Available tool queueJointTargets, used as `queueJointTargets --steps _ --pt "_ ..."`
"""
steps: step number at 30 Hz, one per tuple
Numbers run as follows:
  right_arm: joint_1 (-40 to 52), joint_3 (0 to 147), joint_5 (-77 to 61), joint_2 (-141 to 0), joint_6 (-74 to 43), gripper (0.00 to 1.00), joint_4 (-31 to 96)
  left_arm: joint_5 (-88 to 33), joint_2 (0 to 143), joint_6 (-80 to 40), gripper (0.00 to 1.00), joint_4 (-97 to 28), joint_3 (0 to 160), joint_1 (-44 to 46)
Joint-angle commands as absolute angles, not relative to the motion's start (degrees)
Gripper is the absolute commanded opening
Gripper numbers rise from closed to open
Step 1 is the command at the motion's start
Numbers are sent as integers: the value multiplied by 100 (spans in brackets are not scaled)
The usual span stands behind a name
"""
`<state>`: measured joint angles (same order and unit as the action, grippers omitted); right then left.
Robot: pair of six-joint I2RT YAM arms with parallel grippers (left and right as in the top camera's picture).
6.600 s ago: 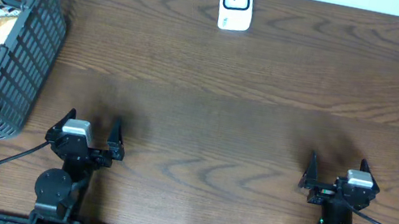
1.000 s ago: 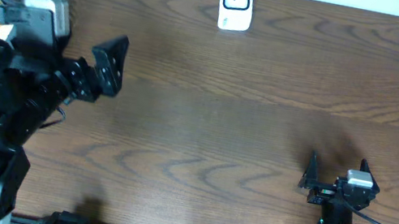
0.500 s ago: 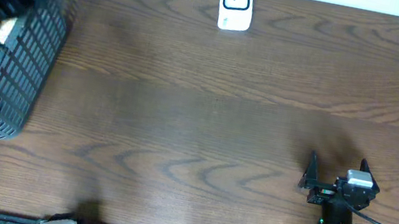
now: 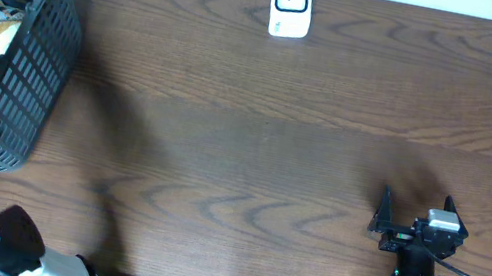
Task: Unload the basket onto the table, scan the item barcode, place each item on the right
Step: 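Reach the left gripper into the basket and grasp the yellow snack bag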
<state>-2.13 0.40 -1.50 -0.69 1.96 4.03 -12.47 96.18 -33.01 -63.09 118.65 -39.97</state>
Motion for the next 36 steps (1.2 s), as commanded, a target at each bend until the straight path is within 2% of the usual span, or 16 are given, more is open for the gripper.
queueJointTargets --steps 1,8,16,22,26,31,36 --pt "-257 32 -121 -38 242 99 429 -1041 9793 -3015 98 -6370 11944 -4108" --pt "-257 32 -121 -38 242 99 429 399 10106 -2788 98 -6486 11808 -4010" --pt "-257 32 -121 -38 242 99 429 523 10659 -2781 98 -6351 11789 -3990" --pt "-257 32 -121 -38 242 99 429 200 11093 -768 98 -6213 11789 -3887" --pt "-257 32 -121 -38 242 99 429 196 11327 -281 98 -6156 11786 -3839" --pt "-257 32 -121 -38 242 99 429 193 11730 985 98 -6145 11786 -3715" --pt "-257 32 -121 -38 242 99 429 198 12243 1273 97 -6051 11786 -3603"
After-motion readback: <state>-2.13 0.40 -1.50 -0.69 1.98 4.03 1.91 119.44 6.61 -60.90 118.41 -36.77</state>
